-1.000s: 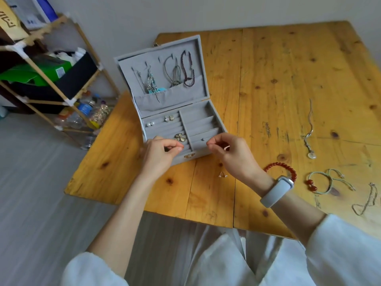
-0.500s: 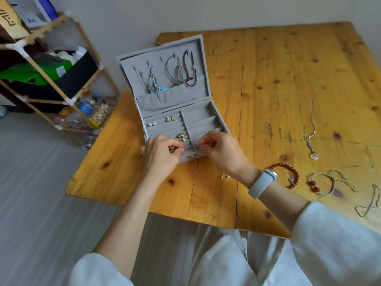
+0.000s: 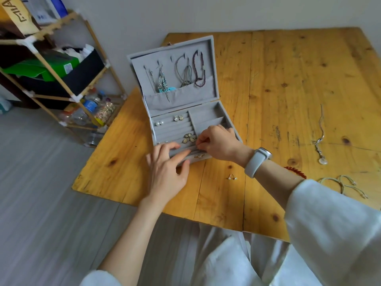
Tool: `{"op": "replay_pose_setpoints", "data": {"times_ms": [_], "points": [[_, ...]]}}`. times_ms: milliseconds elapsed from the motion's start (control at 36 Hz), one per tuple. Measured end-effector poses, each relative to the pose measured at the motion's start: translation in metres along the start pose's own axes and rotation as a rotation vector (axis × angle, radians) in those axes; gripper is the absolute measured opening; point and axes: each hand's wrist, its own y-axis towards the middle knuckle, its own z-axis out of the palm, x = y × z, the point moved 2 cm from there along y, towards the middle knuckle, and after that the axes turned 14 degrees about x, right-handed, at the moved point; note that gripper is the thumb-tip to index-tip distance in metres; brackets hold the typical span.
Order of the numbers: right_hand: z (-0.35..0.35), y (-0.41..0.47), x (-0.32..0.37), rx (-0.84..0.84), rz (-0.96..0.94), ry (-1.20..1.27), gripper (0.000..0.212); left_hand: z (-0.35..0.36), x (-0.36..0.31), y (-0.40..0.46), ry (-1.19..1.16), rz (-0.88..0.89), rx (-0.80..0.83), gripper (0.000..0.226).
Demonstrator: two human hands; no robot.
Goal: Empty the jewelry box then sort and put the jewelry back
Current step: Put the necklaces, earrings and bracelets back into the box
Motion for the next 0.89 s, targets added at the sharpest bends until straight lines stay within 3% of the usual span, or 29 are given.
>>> {"op": "replay_pose_setpoints", "data": {"times_ms": [139, 472, 778, 889], "points": [[0.002, 0.005, 0.004, 0.084, 0.019, 0.034, 0.013, 0.001, 0.0, -0.002, 0.005, 0.01, -0.031, 0.029], [0.006, 0.012, 0.009, -0.029, 0.066, -0.137, 0.014, 0.001, -0.001, -0.002, 0.019, 0.011, -0.011, 0.029], [0.012, 0.008, 0.005, -0.074, 0.072, -0.048, 0.007, 0.0, -0.002, -0.003, 0.026, -0.019, 0.023, 0.031], [0.014, 0.001, 0.003, -0.182, -0.005, -0.01, 0.005, -0.001, -0.004, -0.003, 0.033, -0.043, 0.051, 0.035]]}}
